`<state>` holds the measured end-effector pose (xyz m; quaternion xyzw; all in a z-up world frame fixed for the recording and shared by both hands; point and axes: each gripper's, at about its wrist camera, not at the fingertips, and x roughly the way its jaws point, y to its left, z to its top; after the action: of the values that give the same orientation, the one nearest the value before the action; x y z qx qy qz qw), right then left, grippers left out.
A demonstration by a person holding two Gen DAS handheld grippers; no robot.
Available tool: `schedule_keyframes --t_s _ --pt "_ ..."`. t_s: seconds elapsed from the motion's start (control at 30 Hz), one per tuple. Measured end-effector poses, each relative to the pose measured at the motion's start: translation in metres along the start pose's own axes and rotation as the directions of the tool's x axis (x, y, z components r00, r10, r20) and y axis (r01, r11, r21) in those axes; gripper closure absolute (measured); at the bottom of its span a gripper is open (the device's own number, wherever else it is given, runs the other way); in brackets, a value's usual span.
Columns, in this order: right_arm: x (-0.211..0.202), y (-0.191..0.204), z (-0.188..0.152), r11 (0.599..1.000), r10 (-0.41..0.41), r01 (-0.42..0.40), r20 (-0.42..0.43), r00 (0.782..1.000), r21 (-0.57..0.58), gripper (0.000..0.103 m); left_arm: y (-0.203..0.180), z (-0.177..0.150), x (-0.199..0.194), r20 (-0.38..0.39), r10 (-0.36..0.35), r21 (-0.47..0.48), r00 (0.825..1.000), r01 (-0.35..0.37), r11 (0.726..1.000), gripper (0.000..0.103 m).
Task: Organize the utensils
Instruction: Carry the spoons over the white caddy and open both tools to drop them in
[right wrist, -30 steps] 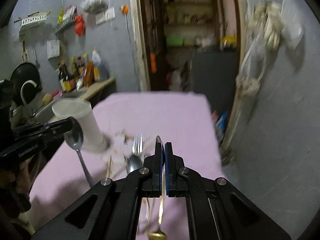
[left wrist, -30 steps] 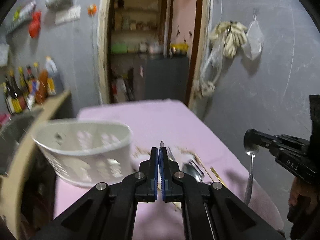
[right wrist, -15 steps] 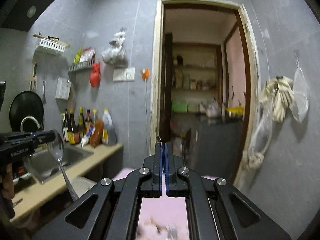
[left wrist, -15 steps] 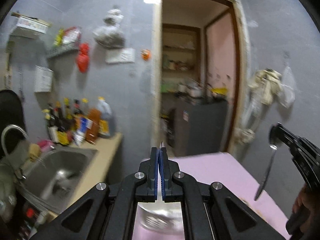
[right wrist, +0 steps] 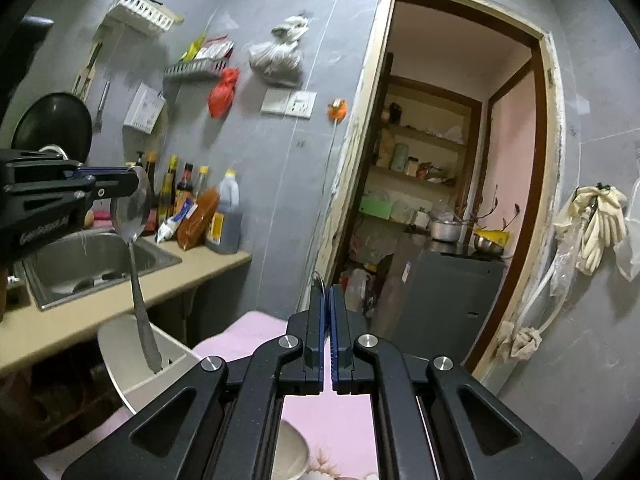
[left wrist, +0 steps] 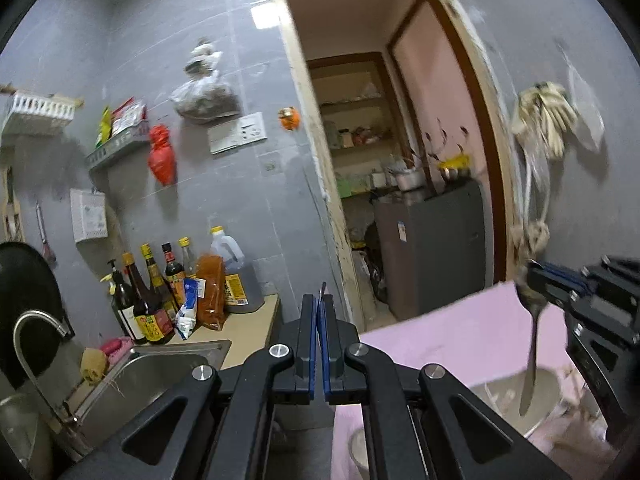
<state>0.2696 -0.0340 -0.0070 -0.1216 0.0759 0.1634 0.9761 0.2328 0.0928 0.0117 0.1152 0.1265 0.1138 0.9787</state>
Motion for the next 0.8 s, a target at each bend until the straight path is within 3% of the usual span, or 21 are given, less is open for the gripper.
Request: schedule_keyframes --t_s 0.27,0.47,0.53,0.6,0.8 --pt "0.012 -0.001 -0.030 0.996 0.066 -0.062 -0.060 0.996 0.066 0.101 -0.012 -0.027 0.011 -0.093 -0.080 -0.012 0.992 0.080 0.997 0.100" --pt "0.007 -0.015 -0.044 0.983 0.111 -0.092 -0.119 0.987 0.157 0.099 0.014 -0.034 0.015 -0.168 -0.252 -0.230 0.953 0.211 0.950 0.097" --pt "0.002 -0.021 -0.047 0.977 0.130 -0.104 -0.129 0.983 0.189 0.093 0.027 -0.036 0.017 -0.189 -0.296 -0.320 0.936 0.226 0.920 0.096" --pt "-0.004 -0.027 -0.049 0.966 0.157 -0.126 -0.125 0.980 0.225 0.067 0.034 -0.040 0.019 -0.199 -0.328 -0.374 0.923 0.238 0.896 0.095" --pt "-0.023 -0.048 -0.044 0.942 0.167 -0.122 -0.121 0.978 0.313 0.063 0.037 -0.041 0.009 -0.211 -0.354 -0.410 0.911 0.246 0.878 0.087"
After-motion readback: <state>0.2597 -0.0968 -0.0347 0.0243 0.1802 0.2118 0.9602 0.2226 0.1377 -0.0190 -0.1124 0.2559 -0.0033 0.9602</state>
